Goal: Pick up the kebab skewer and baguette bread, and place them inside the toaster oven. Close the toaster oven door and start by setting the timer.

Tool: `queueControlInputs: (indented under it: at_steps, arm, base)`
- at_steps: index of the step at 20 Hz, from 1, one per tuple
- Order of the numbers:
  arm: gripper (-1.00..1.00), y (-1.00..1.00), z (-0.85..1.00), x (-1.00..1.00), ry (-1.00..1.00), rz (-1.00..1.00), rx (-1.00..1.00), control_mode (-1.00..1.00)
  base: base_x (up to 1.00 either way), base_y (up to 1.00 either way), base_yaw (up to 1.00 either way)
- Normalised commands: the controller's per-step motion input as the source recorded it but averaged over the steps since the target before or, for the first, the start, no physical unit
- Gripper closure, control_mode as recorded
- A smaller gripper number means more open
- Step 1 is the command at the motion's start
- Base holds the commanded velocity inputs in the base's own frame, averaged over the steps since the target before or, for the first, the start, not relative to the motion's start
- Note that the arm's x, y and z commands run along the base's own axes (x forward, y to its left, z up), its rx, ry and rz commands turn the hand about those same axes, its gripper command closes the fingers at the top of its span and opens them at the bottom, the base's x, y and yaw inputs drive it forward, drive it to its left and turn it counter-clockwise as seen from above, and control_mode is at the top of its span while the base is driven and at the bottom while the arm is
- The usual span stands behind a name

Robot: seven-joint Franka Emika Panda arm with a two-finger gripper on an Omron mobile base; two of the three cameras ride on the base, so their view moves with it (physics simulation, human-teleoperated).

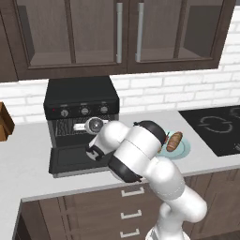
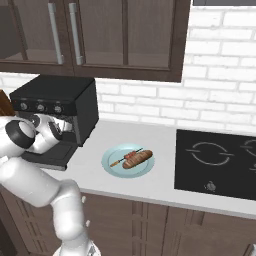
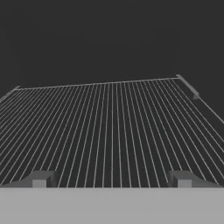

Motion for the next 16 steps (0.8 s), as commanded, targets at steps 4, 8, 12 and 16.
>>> queueControlInputs:
  at_steps: [4,8,12,16]
  arm:
    - [-1.0,0.04,-0.29,0.1,0.0,0.0,-0.02,-1.0]
    - [-1.0,0.0,-0.09,0.13,0.0,0.0,0.0,-1.0]
    - [-1.0,0.0,-0.27,0.0,0.0,0.0,0.0,-1.0]
    - [-1.0,0.06,-0.45,-0.33,0.05,0.0,0.0,-1.0]
  base:
    - [0.0,0.0,0.0]
    - [0.0,0.0,0.0]
    - [0.0,0.0,0.0]
    - [0.0,0.0,0.0]
